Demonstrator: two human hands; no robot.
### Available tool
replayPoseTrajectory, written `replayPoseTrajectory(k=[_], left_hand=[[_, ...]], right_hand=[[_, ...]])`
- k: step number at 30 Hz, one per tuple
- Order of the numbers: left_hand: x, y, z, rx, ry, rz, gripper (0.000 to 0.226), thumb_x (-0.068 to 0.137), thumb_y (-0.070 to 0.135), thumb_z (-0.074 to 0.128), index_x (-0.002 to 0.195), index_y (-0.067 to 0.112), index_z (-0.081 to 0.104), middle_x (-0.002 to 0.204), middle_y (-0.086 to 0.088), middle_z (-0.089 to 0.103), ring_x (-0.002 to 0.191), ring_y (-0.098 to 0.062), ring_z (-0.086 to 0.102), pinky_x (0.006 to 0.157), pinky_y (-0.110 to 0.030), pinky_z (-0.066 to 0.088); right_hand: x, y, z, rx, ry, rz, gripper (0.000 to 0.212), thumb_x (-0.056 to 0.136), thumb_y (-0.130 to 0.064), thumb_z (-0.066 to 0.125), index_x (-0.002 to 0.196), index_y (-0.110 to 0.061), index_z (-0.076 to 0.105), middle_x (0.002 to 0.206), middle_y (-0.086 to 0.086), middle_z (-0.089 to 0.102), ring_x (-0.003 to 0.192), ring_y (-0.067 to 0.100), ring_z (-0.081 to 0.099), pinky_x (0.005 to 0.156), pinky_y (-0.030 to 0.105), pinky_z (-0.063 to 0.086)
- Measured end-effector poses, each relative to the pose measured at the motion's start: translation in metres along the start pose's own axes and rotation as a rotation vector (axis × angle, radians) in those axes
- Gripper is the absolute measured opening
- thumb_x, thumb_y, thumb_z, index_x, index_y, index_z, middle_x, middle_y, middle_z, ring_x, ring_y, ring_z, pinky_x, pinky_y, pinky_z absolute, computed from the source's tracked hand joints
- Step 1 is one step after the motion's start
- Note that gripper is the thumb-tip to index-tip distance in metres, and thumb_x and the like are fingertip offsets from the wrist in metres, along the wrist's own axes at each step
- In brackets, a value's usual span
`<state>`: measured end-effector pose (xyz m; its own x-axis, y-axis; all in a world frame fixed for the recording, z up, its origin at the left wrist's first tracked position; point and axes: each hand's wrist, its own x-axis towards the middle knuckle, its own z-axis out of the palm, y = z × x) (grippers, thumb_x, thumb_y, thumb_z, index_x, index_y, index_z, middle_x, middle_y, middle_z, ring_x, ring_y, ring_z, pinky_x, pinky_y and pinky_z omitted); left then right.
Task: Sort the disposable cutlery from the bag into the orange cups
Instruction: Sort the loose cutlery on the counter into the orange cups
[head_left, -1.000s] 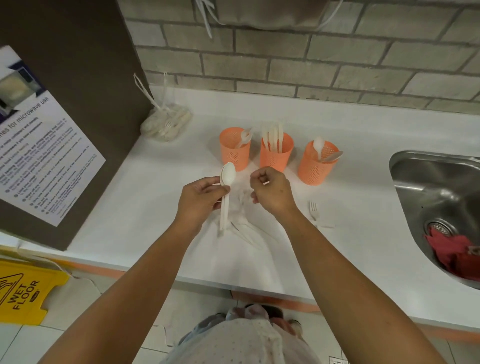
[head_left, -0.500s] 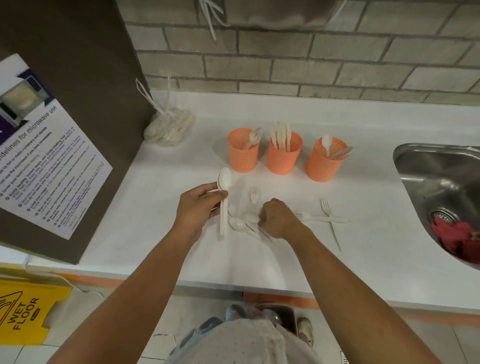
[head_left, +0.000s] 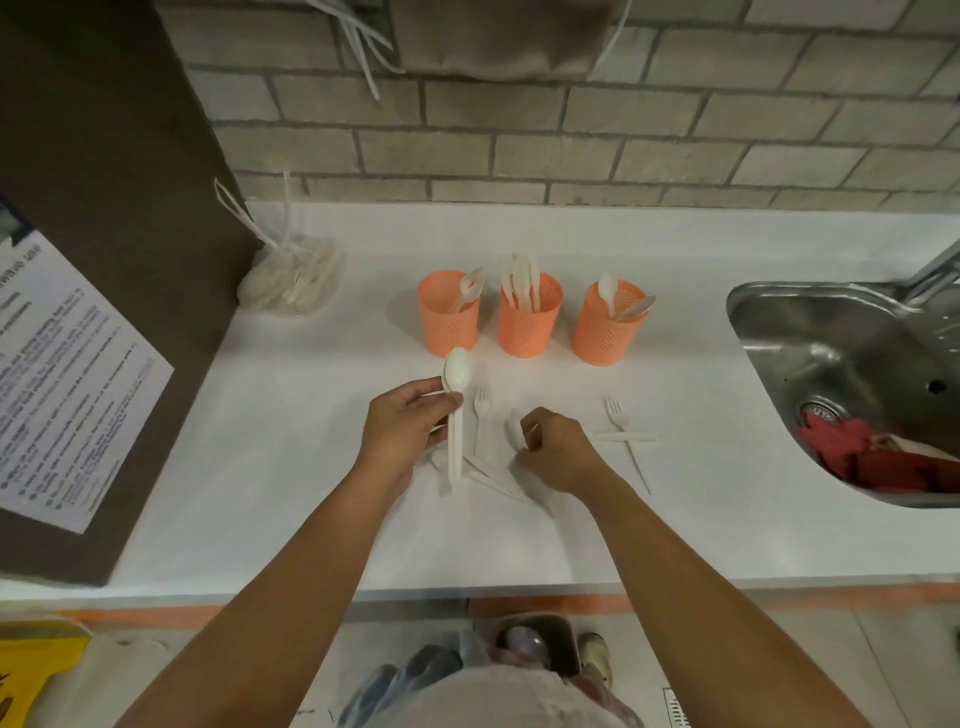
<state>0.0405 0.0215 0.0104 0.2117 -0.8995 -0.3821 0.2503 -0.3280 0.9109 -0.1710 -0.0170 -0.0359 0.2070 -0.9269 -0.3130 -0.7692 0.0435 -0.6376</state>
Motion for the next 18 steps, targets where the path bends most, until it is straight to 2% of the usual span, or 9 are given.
replayPoseTrajectory(k=[2, 4, 5, 7, 9, 11, 12, 16, 18], left_hand=[[0.002, 0.001, 0.007, -0.011, -0.008, -0.001, 0.025, 0.087, 0.008, 0.080, 0.111, 0.013, 0.079, 0.097, -0.009, 0.081, 0.075, -0.013, 0.073, 0.067, -0.021, 0.058], [0.003, 0.002, 0.015, -0.026, -0.020, -0.005, 0.026, 0.087, 0.008, 0.080, 0.112, 0.013, 0.078, 0.096, -0.007, 0.081, 0.076, -0.013, 0.074, 0.067, -0.020, 0.057], [0.004, 0.003, 0.019, -0.030, -0.028, -0.006, 0.026, 0.087, 0.009, 0.080, 0.113, 0.013, 0.078, 0.097, -0.007, 0.081, 0.079, -0.014, 0.075, 0.068, -0.021, 0.057], [0.006, 0.005, 0.030, -0.031, -0.037, -0.006, 0.026, 0.087, 0.010, 0.081, 0.113, 0.015, 0.079, 0.099, -0.007, 0.081, 0.083, -0.016, 0.076, 0.070, -0.022, 0.057], [0.008, 0.008, 0.042, -0.026, -0.043, -0.002, 0.026, 0.087, 0.011, 0.081, 0.113, 0.016, 0.079, 0.099, -0.006, 0.081, 0.083, -0.016, 0.075, 0.069, -0.021, 0.057], [0.010, 0.011, 0.056, -0.018, -0.059, 0.008, 0.025, 0.087, 0.012, 0.081, 0.112, 0.016, 0.078, 0.101, -0.007, 0.081, 0.085, -0.016, 0.074, 0.071, -0.023, 0.059], [0.012, 0.013, 0.063, -0.010, -0.070, 0.016, 0.025, 0.088, 0.012, 0.081, 0.113, 0.016, 0.078, 0.102, -0.008, 0.080, 0.087, -0.017, 0.074, 0.074, -0.025, 0.060], [0.019, 0.023, 0.093, 0.053, -0.115, 0.081, 0.025, 0.090, 0.012, 0.079, 0.112, 0.022, 0.076, 0.100, -0.004, 0.079, 0.090, -0.014, 0.073, 0.084, -0.031, 0.062], [0.023, 0.029, 0.109, 0.072, -0.130, 0.120, 0.027, 0.091, 0.012, 0.078, 0.116, 0.021, 0.075, 0.099, -0.004, 0.077, 0.091, -0.014, 0.073, 0.087, -0.034, 0.061]], right_hand=[[-0.003, 0.000, -0.007, 0.103, 0.076, -0.010, 0.011, 0.083, -0.008, 0.062, 0.078, -0.009, 0.053, 0.071, 0.007, 0.058, 0.064, 0.021, 0.059, 0.060, 0.029, 0.046], [-0.006, -0.004, -0.015, 0.312, 0.146, 0.003, 0.009, 0.089, -0.012, 0.059, 0.085, -0.005, 0.055, 0.077, 0.014, 0.060, 0.063, 0.026, 0.068, 0.059, 0.038, 0.052], [-0.008, -0.007, -0.020, 0.411, 0.158, 0.009, 0.004, 0.091, -0.011, 0.057, 0.089, -0.007, 0.058, 0.078, 0.012, 0.060, 0.061, 0.024, 0.067, 0.057, 0.036, 0.051], [-0.011, -0.017, -0.032, 0.561, 0.154, 0.029, 0.014, 0.094, -0.010, 0.052, 0.099, -0.010, 0.065, 0.082, 0.007, 0.065, 0.058, 0.018, 0.056, 0.057, 0.029, 0.043], [-0.012, -0.028, -0.045, 0.739, 0.119, 0.071, 0.027, 0.098, -0.019, 0.047, 0.108, -0.007, 0.069, 0.088, 0.007, 0.071, 0.060, 0.018, 0.047, 0.056, 0.028, 0.038], [-0.009, -0.032, -0.057, 0.883, 0.107, 0.102, 0.036, 0.102, -0.030, 0.042, 0.112, -0.009, 0.070, 0.088, 0.006, 0.072, 0.064, 0.018, 0.049, 0.059, 0.031, 0.039], [-0.007, -0.032, -0.061, 0.910, 0.117, 0.095, 0.034, 0.104, -0.030, 0.043, 0.113, -0.011, 0.069, 0.087, 0.005, 0.071, 0.067, 0.018, 0.050, 0.062, 0.032, 0.041], [0.003, -0.027, -0.082, 0.997, 0.149, 0.063, 0.018, 0.097, -0.010, 0.057, 0.111, -0.010, 0.069, 0.086, 0.004, 0.060, 0.074, 0.019, 0.050, 0.067, 0.033, 0.043], [0.006, -0.027, -0.098, 1.118, 0.144, 0.077, 0.017, 0.099, -0.017, 0.057, 0.106, -0.012, 0.071, 0.085, 0.003, 0.059, 0.069, 0.016, 0.049, 0.063, 0.030, 0.040]])
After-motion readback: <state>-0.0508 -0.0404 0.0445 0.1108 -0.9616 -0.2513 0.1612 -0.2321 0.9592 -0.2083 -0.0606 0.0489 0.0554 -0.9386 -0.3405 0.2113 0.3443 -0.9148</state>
